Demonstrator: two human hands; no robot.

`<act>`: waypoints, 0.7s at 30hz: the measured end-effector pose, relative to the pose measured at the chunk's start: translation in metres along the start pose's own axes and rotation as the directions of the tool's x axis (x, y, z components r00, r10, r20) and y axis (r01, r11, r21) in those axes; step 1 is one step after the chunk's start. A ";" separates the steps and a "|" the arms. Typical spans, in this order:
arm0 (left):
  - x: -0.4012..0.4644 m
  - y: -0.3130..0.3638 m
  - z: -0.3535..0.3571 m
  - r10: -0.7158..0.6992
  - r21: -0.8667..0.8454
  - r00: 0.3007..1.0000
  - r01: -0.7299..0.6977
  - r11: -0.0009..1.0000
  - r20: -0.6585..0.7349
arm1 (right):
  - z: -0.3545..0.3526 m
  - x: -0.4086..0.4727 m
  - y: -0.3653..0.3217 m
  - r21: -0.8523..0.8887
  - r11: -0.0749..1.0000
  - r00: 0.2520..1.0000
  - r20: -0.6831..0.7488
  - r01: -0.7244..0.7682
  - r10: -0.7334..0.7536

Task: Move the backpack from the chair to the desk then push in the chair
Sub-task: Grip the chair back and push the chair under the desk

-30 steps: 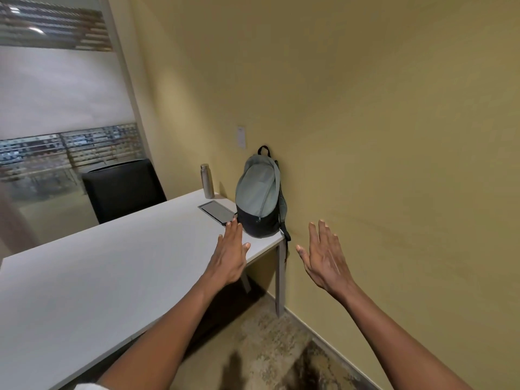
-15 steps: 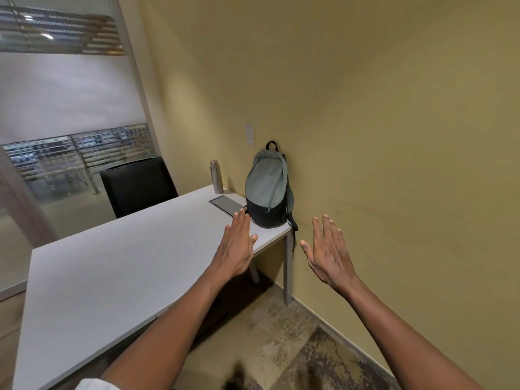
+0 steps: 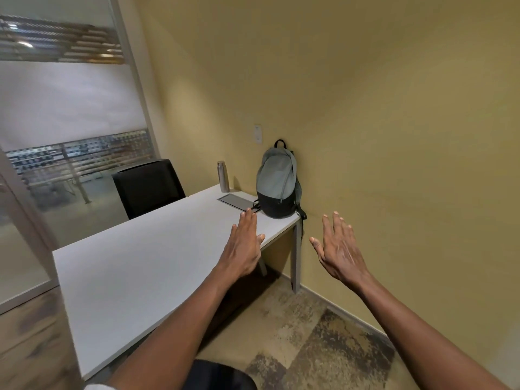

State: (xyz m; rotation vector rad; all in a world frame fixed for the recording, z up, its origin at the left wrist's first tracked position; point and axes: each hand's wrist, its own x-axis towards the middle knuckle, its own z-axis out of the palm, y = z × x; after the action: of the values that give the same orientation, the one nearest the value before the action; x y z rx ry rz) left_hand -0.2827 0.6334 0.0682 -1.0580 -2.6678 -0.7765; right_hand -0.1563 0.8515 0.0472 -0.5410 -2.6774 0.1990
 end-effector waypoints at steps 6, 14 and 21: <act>-0.064 -0.030 -0.044 0.000 0.000 0.999 0.000 1.000 0.044 | -0.015 -0.057 -0.064 -0.004 1.000 1.000 -0.003 -0.022 0.022; -0.107 -0.040 -0.075 0.009 -0.027 1.000 -0.009 1.000 0.018 | -0.028 -0.093 -0.103 0.005 1.000 1.000 -0.005 -0.030 0.030; -0.133 -0.047 -0.096 -0.013 -0.029 1.000 0.013 0.999 0.009 | -0.026 -0.107 -0.126 0.018 1.000 1.000 0.016 -0.020 0.020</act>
State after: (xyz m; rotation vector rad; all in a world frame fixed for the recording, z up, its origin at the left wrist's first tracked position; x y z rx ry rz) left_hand -0.2200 0.4759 0.0863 -1.0547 -2.6816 -0.8178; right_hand -0.0981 0.6954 0.0596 -0.5627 -2.6840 0.2340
